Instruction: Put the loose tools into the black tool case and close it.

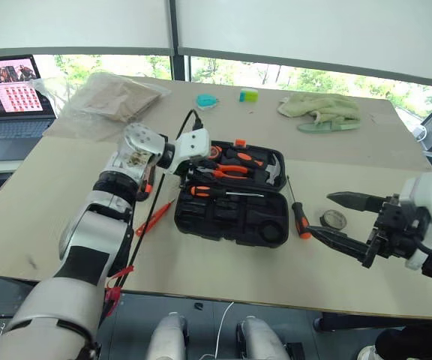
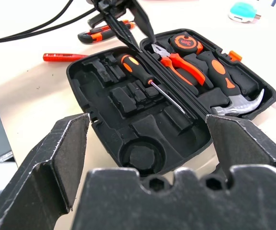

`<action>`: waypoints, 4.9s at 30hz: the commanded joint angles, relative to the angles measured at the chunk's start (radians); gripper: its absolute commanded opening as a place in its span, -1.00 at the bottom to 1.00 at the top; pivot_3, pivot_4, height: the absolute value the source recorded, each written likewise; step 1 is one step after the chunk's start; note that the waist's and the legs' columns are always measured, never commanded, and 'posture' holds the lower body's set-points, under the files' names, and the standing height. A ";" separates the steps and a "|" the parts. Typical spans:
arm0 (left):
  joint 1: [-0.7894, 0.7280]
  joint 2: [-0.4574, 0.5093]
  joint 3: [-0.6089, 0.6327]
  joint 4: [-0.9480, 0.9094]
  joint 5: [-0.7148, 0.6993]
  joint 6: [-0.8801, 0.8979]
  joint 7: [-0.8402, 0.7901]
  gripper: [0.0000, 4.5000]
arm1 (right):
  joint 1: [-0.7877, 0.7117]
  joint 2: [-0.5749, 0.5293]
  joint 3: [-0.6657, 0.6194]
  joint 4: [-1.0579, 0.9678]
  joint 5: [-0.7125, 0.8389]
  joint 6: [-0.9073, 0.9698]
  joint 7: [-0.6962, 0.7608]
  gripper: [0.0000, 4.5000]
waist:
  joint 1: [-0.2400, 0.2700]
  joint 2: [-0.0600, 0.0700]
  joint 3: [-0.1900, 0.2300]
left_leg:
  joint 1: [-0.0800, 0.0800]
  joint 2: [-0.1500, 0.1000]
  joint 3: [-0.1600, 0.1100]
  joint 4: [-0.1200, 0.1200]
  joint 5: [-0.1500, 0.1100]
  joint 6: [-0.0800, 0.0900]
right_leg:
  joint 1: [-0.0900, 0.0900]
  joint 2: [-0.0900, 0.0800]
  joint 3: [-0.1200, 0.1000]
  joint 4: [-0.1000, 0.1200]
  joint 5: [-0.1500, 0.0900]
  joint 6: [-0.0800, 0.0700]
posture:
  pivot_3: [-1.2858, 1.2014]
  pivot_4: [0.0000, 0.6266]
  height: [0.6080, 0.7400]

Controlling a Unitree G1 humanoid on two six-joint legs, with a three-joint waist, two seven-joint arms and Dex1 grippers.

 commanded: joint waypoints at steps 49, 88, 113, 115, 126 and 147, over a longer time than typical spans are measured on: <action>0.124 0.339 0.043 -0.898 -0.770 0.924 -0.296 0.99 | 0.352 0.256 -0.099 -0.114 -0.070 0.058 -0.266 1.00 | -0.024 0.013 -0.001 | 0.012 -0.002 -0.007 0.005 0.002 0.003 | 0.014 -0.002 -0.002 0.004 -0.007 -0.004 | 0.03 -0.52 1.00; 0.313 0.342 0.069 -0.849 -0.543 0.719 -0.269 1.00 | -0.315 0.525 0.150 -0.004 -0.258 0.288 -0.595 -0.54 | -0.022 0.016 0.002 | -0.001 -0.002 -0.006 0.003 0.002 0.003 | -0.001 -0.001 0.000 0.008 -0.005 0.001 | 0.03 -0.52 1.00; 0.429 0.410 0.151 -1.050 -0.585 0.844 -0.175 1.00 | -0.792 0.241 0.806 1.119 -0.845 -0.924 0.417 -0.54 | -0.019 0.015 0.003 | -0.001 -0.003 -0.003 0.004 0.002 0.003 | -0.001 -0.002 -0.001 0.007 -0.005 0.001 | 0.03 -0.52 1.00; 0.426 0.410 0.151 -1.051 -0.585 0.845 -0.172 1.00 | -0.800 0.251 0.806 1.137 -0.858 -0.896 0.414 -0.54 | -0.019 0.015 0.003 | -0.001 -0.003 -0.003 0.004 0.002 0.003 | -0.001 -0.002 -0.001 0.007 -0.005 0.001 | 0.03 -0.52 1.00; 0.406 0.395 0.141 -1.026 -0.577 0.829 -0.169 1.00 | -0.786 0.288 0.730 1.004 -0.748 -0.686 0.425 0.80 | -0.020 0.015 0.003 | 0.000 -0.003 -0.003 0.004 0.002 0.003 | 0.000 -0.001 -0.001 0.008 -0.005 0.001 | 0.03 -0.52 1.00; 0.380 0.367 0.119 -0.968 -0.545 0.783 -0.176 1.00 | -0.771 0.408 0.854 0.999 -0.871 -0.454 0.294 -0.98 | -0.020 0.015 0.003 | 0.000 -0.003 -0.003 0.004 0.002 0.003 | -0.001 -0.001 -0.001 0.008 -0.005 0.001 | 0.03 -0.52 1.00</action>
